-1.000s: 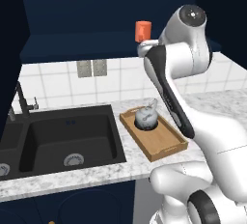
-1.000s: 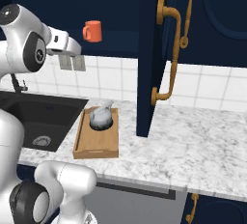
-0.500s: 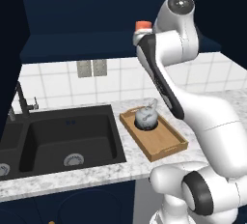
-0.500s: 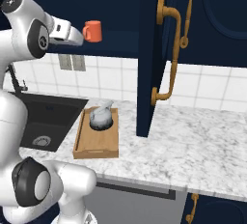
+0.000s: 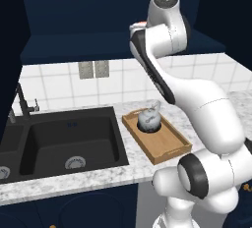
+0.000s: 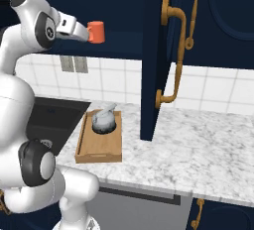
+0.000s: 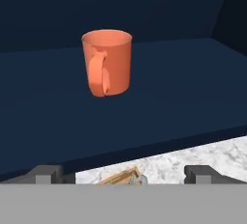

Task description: Pick the kettle from the counter and place it on the tray. Then pick the mug from the cabinet and place it on the tray. Then close the cabinet doors.

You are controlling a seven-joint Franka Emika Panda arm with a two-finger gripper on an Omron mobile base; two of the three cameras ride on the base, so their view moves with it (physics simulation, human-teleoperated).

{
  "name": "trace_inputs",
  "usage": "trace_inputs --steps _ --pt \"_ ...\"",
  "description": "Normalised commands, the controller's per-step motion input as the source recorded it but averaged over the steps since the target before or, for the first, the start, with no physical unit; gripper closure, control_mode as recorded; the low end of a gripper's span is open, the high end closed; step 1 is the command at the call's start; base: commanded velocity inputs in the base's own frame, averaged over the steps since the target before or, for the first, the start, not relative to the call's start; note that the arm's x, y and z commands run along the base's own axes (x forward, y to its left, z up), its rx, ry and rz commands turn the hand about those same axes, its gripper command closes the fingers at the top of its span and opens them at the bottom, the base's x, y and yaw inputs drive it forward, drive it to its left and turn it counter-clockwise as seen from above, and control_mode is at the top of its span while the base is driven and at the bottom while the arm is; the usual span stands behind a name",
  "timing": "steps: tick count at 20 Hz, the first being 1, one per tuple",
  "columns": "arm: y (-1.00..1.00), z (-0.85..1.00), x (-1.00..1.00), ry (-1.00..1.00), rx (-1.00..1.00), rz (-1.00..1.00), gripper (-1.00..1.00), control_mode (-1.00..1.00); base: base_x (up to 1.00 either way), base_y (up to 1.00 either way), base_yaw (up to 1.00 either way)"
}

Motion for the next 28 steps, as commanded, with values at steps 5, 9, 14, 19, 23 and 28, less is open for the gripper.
trace_inputs --steps 5,9,14,19,23,28 --pt "0.0 -0.16 0.43 -0.01 0.0 -0.07 -1.0 -1.0 0.0 0.0 0.0" --pt "0.0 -0.23 0.39 0.0 0.0 -0.06 -1.0 -1.0 0.0 0.0 0.0" --pt "0.0 -0.02 0.42 0.0 0.0 -0.04 -1.0 -1.0 0.0 0.0 0.0" --pt "0.0 0.0 0.36 0.0 0.0 -0.01 -1.0 -1.0 0.0 0.0 0.0" --pt "0.0 -0.04 0.29 0.0 0.0 0.0 -1.0 -1.0 0.0 0.0 0.0" --pt "0.0 -0.07 0.3 0.0 0.0 -0.01 -1.0 -1.0 0.0 0.0 0.0"
